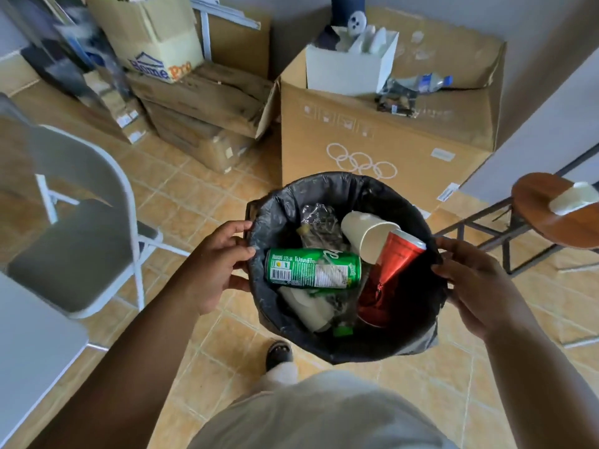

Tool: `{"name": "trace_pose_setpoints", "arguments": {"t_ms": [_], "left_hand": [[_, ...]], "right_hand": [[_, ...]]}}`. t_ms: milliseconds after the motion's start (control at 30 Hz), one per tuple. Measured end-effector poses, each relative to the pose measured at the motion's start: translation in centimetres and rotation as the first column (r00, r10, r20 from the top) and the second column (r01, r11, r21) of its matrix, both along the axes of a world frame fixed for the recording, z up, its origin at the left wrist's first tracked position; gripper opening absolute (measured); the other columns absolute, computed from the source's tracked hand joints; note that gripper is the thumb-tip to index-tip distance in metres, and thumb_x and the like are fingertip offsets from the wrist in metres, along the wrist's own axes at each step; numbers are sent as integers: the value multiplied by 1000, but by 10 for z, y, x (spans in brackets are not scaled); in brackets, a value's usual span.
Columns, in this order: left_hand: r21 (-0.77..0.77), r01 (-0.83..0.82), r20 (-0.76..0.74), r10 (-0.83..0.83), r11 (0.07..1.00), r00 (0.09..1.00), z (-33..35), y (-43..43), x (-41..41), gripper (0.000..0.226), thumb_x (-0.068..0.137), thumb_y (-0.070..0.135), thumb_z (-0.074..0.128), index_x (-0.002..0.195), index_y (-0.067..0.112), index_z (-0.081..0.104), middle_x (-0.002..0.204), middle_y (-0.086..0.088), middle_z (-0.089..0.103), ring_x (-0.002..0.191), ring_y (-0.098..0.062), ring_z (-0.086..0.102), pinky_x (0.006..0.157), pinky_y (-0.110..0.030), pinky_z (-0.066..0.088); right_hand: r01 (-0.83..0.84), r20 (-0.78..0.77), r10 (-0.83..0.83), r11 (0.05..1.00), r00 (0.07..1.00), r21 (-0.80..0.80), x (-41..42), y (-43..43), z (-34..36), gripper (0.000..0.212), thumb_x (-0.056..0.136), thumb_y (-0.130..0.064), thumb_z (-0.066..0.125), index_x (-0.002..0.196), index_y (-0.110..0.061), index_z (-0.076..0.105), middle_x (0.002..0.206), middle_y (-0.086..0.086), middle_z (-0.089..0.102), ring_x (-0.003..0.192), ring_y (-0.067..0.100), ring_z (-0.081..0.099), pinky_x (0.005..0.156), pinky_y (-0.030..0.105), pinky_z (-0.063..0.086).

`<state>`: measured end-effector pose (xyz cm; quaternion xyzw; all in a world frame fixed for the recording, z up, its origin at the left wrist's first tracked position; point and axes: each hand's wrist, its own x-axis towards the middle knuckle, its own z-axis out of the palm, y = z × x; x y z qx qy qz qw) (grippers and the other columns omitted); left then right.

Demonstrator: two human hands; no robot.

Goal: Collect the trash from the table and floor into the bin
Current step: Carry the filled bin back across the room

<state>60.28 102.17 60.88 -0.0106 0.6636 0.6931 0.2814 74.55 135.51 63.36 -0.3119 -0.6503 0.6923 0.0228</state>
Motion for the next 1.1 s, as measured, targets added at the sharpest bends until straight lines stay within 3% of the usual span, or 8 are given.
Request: {"name": "trace_pose_setpoints", "arguments": {"t_ms": [167, 333, 633, 833, 1100], "left_hand": [[-13, -75, -8, 75, 997, 997, 1, -40, -76, 37, 94, -2, 50, 113, 28, 59, 84, -5, 64, 72, -21, 65, 50, -36, 54], [-9, -200, 10, 200, 980, 980, 0, -74, -129, 39, 94, -2, 49, 113, 30, 61, 82, -3, 64, 71, -18, 67, 48, -35, 53], [-63, -394, 56, 397, 917, 916, -15, -108, -244, 38, 94, -4, 47, 118, 23, 61, 86, -8, 64, 72, -19, 68, 52, -38, 56], [-116, -532, 66, 541, 839, 838, -7, -113, -325, 38, 95, -5, 48, 117, 24, 61, 84, -8, 66, 68, -20, 65, 50, -36, 54], [-94, -679, 22, 683, 728, 730, 4, -147, -414, 38, 93, -8, 47, 111, 22, 62, 71, 1, 66, 60, -15, 63, 47, -32, 53]], "right_hand": [[-63, 0, 63, 998, 998, 6, -105, -32, -3, 43, 93, 16, 42, 101, -18, 69, 72, -1, 70, 65, 8, 68, 49, 22, 52], [-139, 6, 139, 990, 990, -10, -193, -58, -5, 44, 90, 15, 45, 99, -19, 71, 76, 1, 70, 67, 10, 68, 59, 30, 49], [-337, 46, 336, 941, 941, 18, -390, -84, -24, 42, 89, 15, 47, 100, -19, 70, 76, -1, 70, 71, 11, 68, 64, 32, 49], [-480, 58, 479, 877, 876, 13, -523, -94, -25, 46, 89, 14, 49, 104, -22, 72, 98, 22, 65, 91, 28, 63, 76, 41, 47], [-657, 44, 656, 752, 754, 57, -679, -142, -24, 47, 87, 10, 53, 105, -28, 74, 104, 7, 73, 100, 24, 64, 79, 42, 44]]}}
